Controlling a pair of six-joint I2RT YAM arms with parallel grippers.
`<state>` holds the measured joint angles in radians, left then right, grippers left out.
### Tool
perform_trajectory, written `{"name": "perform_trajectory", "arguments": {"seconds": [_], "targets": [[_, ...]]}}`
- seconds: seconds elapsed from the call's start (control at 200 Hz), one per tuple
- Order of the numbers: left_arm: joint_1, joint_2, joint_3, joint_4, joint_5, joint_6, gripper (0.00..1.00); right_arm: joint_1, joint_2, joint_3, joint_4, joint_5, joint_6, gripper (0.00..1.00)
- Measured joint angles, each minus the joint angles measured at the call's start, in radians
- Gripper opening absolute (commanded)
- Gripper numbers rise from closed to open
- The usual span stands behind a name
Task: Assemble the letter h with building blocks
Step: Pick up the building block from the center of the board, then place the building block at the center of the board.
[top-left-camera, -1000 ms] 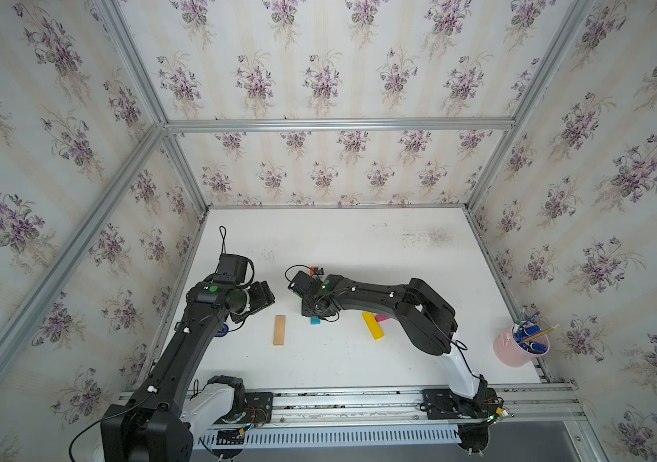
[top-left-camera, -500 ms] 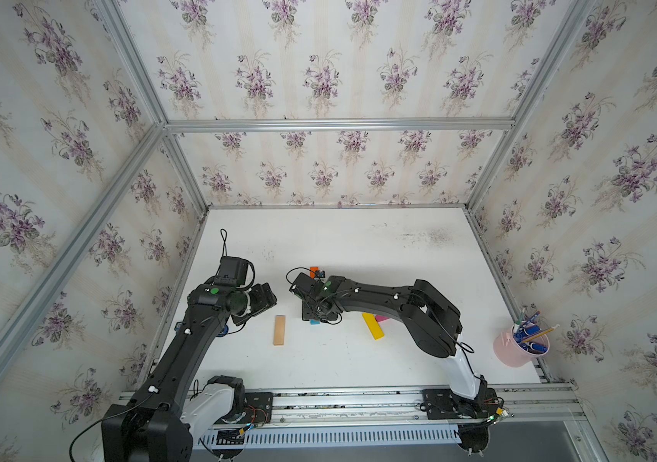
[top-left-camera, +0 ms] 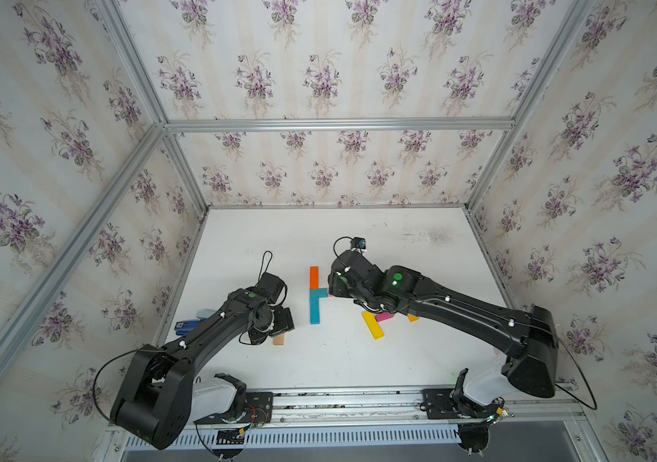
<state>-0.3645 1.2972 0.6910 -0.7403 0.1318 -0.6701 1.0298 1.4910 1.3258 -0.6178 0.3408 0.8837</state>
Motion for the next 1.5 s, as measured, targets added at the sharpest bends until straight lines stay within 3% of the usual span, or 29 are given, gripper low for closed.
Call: {"name": "perform_trajectory", "arguments": {"seconds": [0.17, 0.31, 0.375, 0.44, 0.5, 0.654, 0.939, 1.074, 1.349, 1.499], "targets": [[-0.014, 0.094, 0.013, 0.037, -0.023, 0.000, 0.79, -0.045, -0.142, -0.166, -0.007, 0.014, 0.017, 0.67], [-0.032, 0.146, 0.021, 0.039, -0.047, -0.003, 0.65, -0.066, -0.225, -0.247, -0.014, 0.016, 0.050, 0.66], [-0.031, 0.169, 0.030, 0.025, -0.054, -0.003, 0.56, -0.069, -0.251, -0.259, -0.017, 0.019, 0.060, 0.66], [-0.031, 0.198, 0.044, 0.007, -0.057, 0.000, 0.35, -0.069, -0.278, -0.262, -0.020, 0.022, 0.064, 0.66], [-0.031, 0.221, 0.061, 0.002, -0.053, 0.009, 0.24, -0.069, -0.306, -0.267, -0.022, 0.025, 0.069, 0.66], [-0.031, 0.215, 0.069, -0.009, -0.044, 0.016, 0.10, -0.083, -0.377, -0.291, -0.043, 0.035, 0.086, 0.67], [-0.061, -0.002, 0.126, -0.142, -0.048, 0.014, 0.09, -0.136, -0.450, -0.253, -0.114, 0.038, 0.089, 0.67], [-0.142, -0.030, 0.217, -0.204, -0.060, -0.013, 0.10, -0.151, -0.487, -0.245, -0.154, 0.039, 0.093, 0.67], [-0.423, 0.202, 0.457, -0.195, -0.065, -0.111, 0.10, -0.163, -0.565, -0.276, -0.219, 0.055, 0.121, 0.67], [-0.527, 0.346, 0.553, -0.154, -0.064, -0.144, 0.10, -0.166, -0.641, -0.321, -0.240, 0.070, 0.137, 0.67]]}}
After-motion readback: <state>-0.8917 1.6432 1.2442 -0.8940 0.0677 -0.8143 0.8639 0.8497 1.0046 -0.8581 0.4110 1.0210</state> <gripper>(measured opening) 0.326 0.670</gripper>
